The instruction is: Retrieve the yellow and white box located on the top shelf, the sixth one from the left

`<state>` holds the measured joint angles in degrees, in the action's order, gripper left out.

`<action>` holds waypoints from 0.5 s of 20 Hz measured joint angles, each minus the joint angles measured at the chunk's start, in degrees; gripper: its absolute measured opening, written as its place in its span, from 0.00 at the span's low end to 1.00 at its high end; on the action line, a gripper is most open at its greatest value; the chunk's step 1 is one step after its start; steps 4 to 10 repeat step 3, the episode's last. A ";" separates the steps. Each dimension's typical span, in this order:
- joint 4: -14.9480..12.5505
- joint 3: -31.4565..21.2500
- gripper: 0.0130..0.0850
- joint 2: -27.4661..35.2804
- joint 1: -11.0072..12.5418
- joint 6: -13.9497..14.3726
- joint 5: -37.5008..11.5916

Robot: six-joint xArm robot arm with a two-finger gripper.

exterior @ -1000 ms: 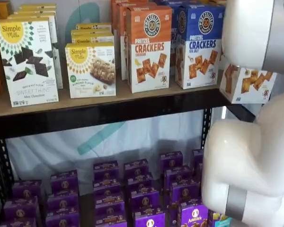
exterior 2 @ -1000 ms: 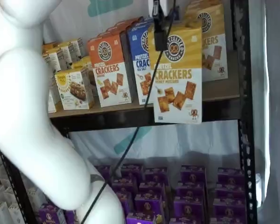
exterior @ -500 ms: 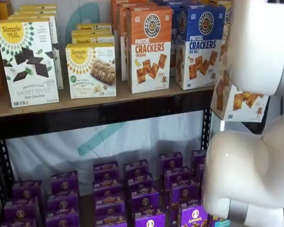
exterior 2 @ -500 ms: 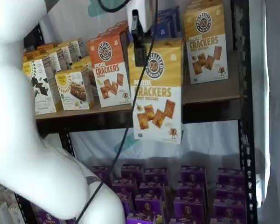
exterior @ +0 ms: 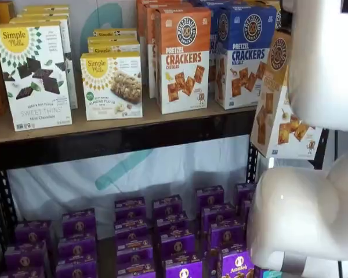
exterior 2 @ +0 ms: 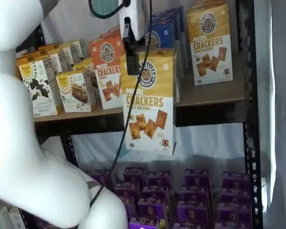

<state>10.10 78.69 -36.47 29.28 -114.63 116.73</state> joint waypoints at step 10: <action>-0.37 -0.36 0.72 -0.16 -1.04 0.85 0.20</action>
